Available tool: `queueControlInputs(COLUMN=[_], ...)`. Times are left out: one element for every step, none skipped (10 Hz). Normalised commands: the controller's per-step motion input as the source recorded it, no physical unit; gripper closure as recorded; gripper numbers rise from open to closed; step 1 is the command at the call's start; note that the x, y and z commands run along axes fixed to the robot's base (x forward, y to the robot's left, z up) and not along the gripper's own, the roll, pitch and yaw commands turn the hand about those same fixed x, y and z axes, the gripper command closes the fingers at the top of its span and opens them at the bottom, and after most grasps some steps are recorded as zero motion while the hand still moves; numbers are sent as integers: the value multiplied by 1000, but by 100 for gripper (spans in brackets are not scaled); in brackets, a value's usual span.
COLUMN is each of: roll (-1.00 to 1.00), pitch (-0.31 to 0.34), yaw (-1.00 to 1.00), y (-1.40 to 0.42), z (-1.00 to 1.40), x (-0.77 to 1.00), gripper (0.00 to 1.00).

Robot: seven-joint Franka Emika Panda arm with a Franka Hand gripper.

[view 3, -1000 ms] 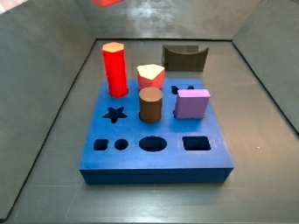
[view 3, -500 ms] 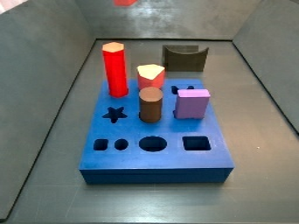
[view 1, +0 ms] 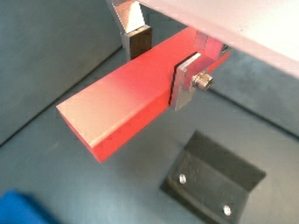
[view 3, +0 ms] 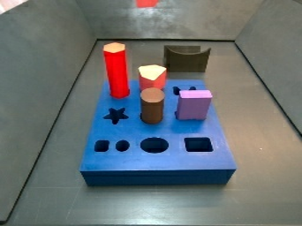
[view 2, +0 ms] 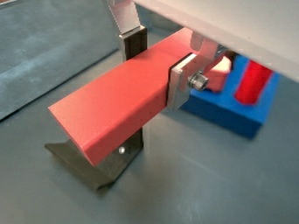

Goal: Pick up the rectangle object. Move up. Place the rectangle object on the fixture. Regrasp the rectangle object. Move to above the board. Insert the rectangle object.
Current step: Place the rectangle object on the fixture.

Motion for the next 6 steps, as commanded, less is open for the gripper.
queueControlInputs(roll=[-1000,-1000,-1000,-1000,-1000,-1000], pitch=[99,111,140,150,162,172], yaw=[262,243,196,178,135,104], y=[-34,-25,-1,7,20,29], z=[-110,-100,-79,-75,-67,-62], x=[1000,1000,1000,1000,1000,1000], gripper=[100,100,100,100,100,100])
